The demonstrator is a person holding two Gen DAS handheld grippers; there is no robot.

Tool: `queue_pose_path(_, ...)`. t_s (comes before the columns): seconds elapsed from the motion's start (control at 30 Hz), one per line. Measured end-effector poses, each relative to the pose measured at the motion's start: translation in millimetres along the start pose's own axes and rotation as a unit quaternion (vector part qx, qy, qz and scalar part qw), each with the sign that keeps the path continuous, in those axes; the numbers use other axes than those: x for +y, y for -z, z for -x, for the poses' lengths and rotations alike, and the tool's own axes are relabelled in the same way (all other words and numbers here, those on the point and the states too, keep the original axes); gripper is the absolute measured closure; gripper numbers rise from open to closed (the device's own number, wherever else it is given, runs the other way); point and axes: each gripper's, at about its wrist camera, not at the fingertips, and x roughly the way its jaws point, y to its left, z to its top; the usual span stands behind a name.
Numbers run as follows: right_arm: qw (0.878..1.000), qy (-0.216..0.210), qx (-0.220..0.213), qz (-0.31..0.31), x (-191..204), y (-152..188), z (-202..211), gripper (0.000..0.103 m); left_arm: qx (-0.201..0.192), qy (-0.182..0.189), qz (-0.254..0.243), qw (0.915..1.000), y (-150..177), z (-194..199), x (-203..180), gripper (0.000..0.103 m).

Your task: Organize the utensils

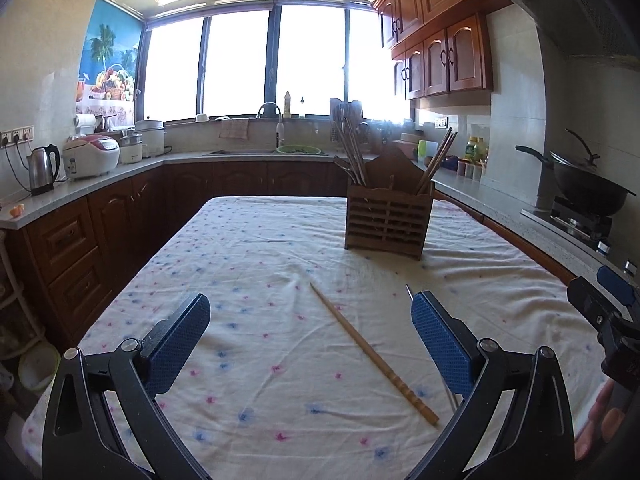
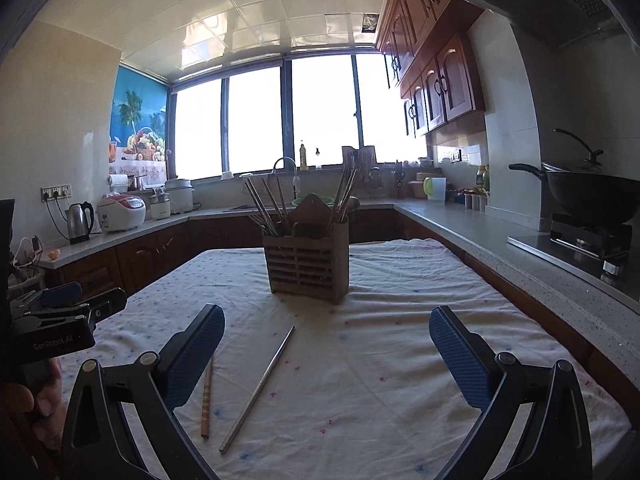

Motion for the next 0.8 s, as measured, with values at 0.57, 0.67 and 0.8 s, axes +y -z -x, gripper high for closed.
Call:
queue_pose_path(0.57,1.000,0.021,0.000,-0.009,-5.1,12.9,1.5,0.000,0.014,-0.024,-0.006,0.9996,21.7,-8.7,5.4,0.000)
queue_pose_path(0.67,0.999,0.035,-0.021,-0.015,-7.4,8.2,10.2,0.000,0.014,-0.023,-0.011,0.9996,21.8,-8.4,3.9,0.000)
queue_pose_path(0.8,0.998,0.040,-0.031,-0.028,-11.9,2.7,13.1,0.000,0.013,-0.023,-0.015,0.9995,22.2,-7.3,2.1,0.000)
